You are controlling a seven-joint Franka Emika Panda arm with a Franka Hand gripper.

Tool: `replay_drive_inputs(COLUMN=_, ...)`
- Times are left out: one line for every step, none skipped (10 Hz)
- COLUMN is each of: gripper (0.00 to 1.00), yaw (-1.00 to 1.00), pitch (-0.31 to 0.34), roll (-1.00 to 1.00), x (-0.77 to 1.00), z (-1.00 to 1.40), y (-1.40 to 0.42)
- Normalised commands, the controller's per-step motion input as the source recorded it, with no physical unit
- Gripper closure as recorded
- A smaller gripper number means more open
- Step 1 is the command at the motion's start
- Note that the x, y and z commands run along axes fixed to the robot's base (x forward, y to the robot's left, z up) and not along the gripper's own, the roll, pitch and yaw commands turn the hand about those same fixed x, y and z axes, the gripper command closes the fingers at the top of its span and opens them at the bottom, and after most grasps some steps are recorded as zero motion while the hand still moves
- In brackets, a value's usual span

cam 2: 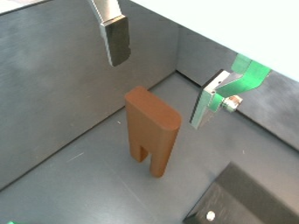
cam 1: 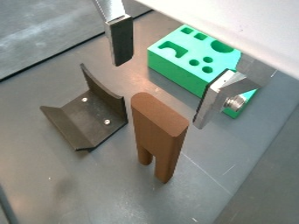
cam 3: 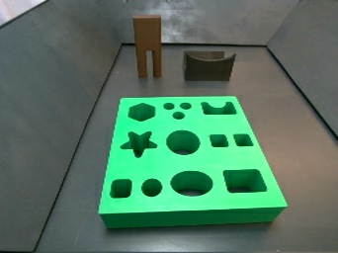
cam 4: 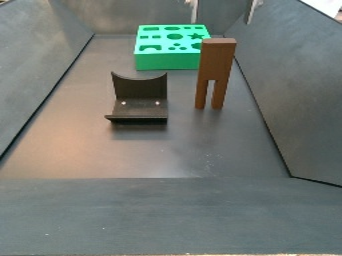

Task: Pick up the square-circle object. Move up. Rotate the square-circle object. Move to above the board. Insert the square-circle object.
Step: Rotate the square-circle object.

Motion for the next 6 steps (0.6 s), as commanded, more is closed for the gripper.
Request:
replay_drive_inputs(gripper=0.0, yaw=1.0, pitch=0.007, roll=0.0, x=0.02, z=-0.12, y=0.07)
replay_drive_inputs(gripper=0.0, yaw=1.0, pitch=0.006, roll=0.0, x=0.03, z=-0.08, y=0.04)
replay_drive_inputs(gripper=0.0, yaw=1.0, pitch=0.006, roll=0.0, x=0.03, z=-0.05, y=0.03)
replay_drive_inputs(gripper=0.0, yaw=1.0, pitch=0.006, roll=0.0, x=0.03, z=-0.05, y=0.03)
replay_drive_inputs(gripper=0.0, yaw=1.0, pitch=0.006, roll=0.0, x=0.03, z=-0.04, y=0.02)
replay_drive_inputs(gripper=0.0, yaw=1.0, pitch=0.006, roll=0.0, x=0.04, z=-0.04, y=0.02)
